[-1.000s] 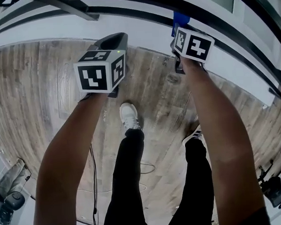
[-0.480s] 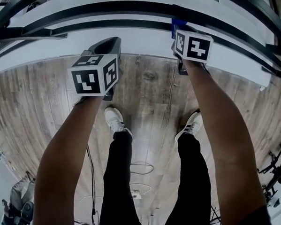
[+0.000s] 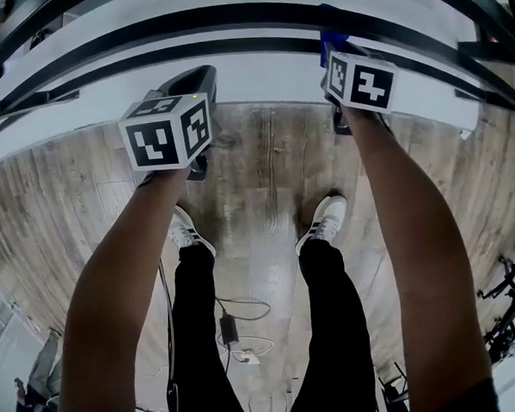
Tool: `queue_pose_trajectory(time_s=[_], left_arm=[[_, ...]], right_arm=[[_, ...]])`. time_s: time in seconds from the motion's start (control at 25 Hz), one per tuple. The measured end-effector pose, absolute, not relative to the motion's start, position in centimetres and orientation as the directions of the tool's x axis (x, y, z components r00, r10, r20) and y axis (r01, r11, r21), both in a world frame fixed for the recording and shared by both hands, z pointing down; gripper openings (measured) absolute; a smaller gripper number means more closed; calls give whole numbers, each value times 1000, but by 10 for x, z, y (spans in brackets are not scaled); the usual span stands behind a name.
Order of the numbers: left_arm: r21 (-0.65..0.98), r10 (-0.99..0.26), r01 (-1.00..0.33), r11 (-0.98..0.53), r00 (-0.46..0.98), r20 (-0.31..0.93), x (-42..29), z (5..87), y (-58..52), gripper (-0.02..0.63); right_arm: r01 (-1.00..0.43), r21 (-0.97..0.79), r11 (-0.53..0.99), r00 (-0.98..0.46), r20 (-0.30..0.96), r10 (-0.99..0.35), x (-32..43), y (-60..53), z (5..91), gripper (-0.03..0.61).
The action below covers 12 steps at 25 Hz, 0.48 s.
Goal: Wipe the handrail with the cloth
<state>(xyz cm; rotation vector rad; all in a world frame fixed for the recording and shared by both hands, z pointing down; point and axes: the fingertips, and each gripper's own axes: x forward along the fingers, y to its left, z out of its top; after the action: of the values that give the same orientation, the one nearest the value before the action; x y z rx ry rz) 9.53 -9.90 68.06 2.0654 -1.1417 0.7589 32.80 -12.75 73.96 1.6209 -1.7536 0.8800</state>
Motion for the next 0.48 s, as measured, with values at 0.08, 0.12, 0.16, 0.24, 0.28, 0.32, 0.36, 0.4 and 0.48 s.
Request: queue_pose_trajectory(time_s=[0.08,0.12,0.16,0.24,0.28,0.32,0.36,0.4,0.48], left_arm=[[264,-489,-867,-423,464,739,126,683,-97,3],[266,-485,-863,-430,469,739,142,684,-97,3],[268,-480,-859,-436,474,738,157,686,-96,3],[270,-469,-851,-451,483,739,189,688,-94,3],[270,-464,-846,-459,488,739,204,690,-93,3],[270,-459,-842,-467,492,740,219,691,-93,3],[269,-455,-839,-473,494,740,233,693,-92,3],[270,-451,-837,-477,497,741,247,695,-92,3],[277,-444,-832,-482,504,741,275,697,-90,3]], right_arm=[[-996,-79,33,-83,786,-612,354,-123,739,106],[-996,-81,28,-81,785,-615,367,-121,739,106],[-996,-81,24,-79,783,-616,380,-118,739,106],[-997,-80,15,-72,783,-617,409,-114,739,106],[-997,-79,8,-67,783,-618,424,-111,739,106],[-997,-78,0,-62,783,-619,439,-109,739,106],[-997,-77,-7,-56,782,-620,454,-106,739,106],[-997,-76,-14,-51,782,-621,469,-103,739,106],[-997,-71,-29,-38,784,-619,501,-98,740,106]])
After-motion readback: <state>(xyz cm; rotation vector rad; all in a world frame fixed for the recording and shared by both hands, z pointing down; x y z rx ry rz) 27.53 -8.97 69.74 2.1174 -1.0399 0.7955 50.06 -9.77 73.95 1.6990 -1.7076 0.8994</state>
